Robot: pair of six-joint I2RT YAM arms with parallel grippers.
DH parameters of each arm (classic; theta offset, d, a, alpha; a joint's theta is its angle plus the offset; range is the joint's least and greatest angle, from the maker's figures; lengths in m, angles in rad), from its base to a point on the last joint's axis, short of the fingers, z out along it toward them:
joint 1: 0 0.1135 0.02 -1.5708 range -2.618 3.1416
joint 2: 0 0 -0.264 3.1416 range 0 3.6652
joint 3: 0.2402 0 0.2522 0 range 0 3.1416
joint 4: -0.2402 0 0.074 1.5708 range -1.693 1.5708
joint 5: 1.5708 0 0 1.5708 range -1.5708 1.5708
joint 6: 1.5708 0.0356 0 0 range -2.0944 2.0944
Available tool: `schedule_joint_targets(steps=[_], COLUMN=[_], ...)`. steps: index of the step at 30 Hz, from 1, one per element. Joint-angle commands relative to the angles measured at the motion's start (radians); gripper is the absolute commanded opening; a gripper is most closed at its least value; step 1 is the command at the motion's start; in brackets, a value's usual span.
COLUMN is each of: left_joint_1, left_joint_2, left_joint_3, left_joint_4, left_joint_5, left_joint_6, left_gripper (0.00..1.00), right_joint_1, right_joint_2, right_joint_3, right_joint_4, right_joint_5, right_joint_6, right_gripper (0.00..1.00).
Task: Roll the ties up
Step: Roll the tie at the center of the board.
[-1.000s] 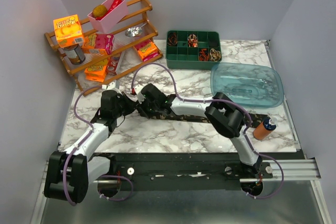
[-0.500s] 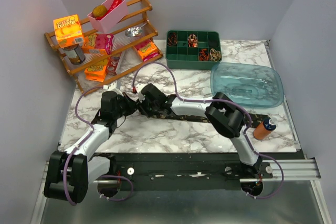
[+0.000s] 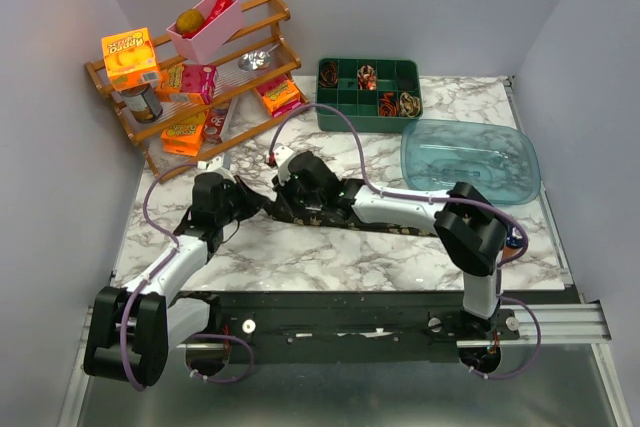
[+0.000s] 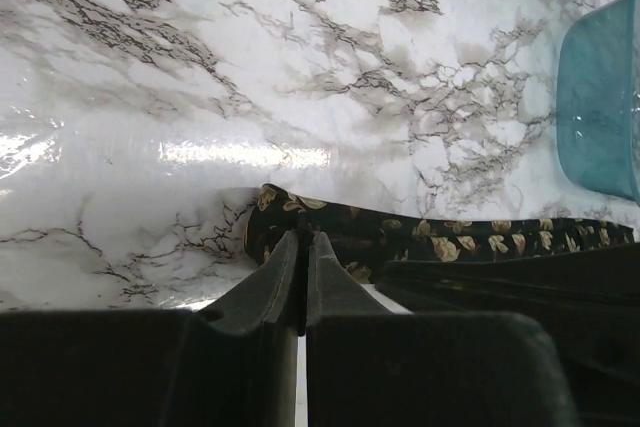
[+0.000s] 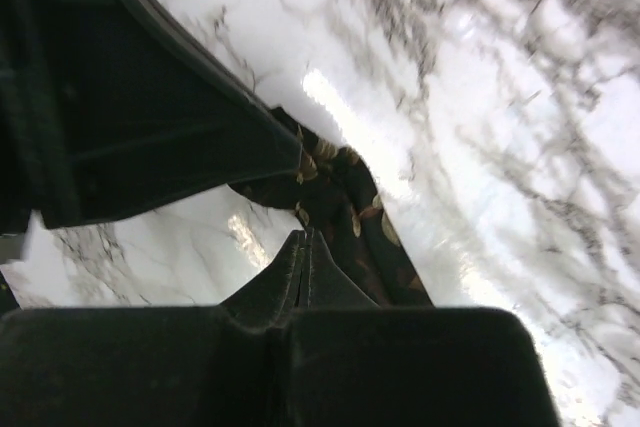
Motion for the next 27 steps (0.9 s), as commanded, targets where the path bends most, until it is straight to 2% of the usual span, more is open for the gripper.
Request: schedule_joint_targets(steps=[1,15,22,27], left_joint_1=[-0.016,-0.136,-0.182,-0.199], left_joint_2=[0.008,0.152,0.195,0.252], left_joint_3=[0.060,0.153,0.152,0.140], left_joint_4=[-0.049,-0.107,-0.063,-0.017], left_joint_5=[-0.032,-0.113,-0.116,-0.113], left_joint_6=[0.056,0.090,0.068,0.044], left_gripper=[0.03,0.03,0.04,0.06], right_joint_1=[-0.012,-0.038,-0.052,-0.059], right_joint_2=[-0.018,0.056,0.084,0.047], right_joint_3=[-0.022,-0.034,-0.052,-0.100], right_joint_4=[0.030,-0.026,-0.067,-0.067], right_joint_5=[0.081,0.032,0.030,0.056], right_joint_6=[-0.016,0.019,0.051,0.071], right_gripper=[0.01,0.01,0.01,0.01])
